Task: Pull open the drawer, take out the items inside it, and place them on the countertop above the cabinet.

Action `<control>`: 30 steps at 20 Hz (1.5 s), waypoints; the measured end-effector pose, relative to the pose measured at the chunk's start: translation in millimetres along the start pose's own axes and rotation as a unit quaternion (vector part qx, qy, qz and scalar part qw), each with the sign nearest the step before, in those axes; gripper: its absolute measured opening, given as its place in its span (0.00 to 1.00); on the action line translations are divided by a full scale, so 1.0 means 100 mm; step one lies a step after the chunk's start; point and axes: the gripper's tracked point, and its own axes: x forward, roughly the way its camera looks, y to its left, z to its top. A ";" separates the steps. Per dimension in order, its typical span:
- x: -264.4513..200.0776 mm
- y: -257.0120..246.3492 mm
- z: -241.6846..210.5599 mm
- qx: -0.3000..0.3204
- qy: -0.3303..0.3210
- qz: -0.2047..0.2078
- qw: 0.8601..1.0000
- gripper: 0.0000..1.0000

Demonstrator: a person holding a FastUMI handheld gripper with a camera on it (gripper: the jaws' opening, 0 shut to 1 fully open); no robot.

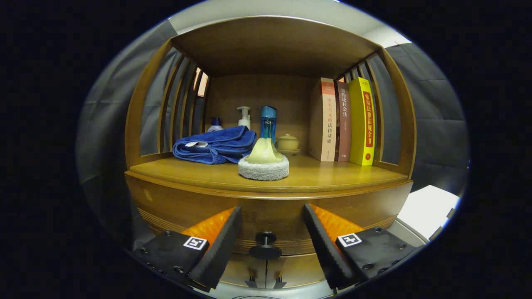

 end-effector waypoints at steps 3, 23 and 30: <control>0.02 0.01 -0.01 0.009 0.007 -0.001 1.000 0.99; -1.65 -0.14 1.59 0.049 -0.054 -0.009 0.997 0.98; -1.98 -0.14 2.00 0.039 -0.084 0.008 0.996 0.98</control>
